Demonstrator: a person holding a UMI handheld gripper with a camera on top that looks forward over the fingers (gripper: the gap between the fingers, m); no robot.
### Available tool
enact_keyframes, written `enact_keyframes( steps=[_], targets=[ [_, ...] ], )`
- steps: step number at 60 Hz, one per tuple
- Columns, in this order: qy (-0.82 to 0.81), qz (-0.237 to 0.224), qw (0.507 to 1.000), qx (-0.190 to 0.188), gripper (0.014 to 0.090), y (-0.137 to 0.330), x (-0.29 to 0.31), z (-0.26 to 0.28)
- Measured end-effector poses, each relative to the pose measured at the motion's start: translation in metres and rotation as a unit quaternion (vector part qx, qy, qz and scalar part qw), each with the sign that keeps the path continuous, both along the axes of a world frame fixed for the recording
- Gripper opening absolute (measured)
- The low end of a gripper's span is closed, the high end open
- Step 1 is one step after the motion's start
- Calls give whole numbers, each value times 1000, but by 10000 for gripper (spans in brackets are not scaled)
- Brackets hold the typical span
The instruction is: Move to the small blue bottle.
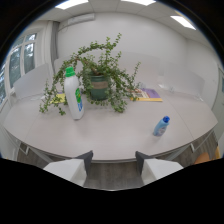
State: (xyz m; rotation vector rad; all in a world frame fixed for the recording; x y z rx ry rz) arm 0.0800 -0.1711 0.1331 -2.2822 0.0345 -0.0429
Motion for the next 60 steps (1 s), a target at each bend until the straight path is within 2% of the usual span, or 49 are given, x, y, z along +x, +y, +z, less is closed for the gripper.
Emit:
enact_keyframes(
  steps=[16,29,39,60],
  targets=[
    [-10,-9,1000,-20,841,-40,111,-24],
    [-1,2,1000,-23,840,-39,173,-40],
    [7,15,1000,-18,843,-21,195,-54],
    [24,37,999,-4,842,41,199,-83]
  ],
)
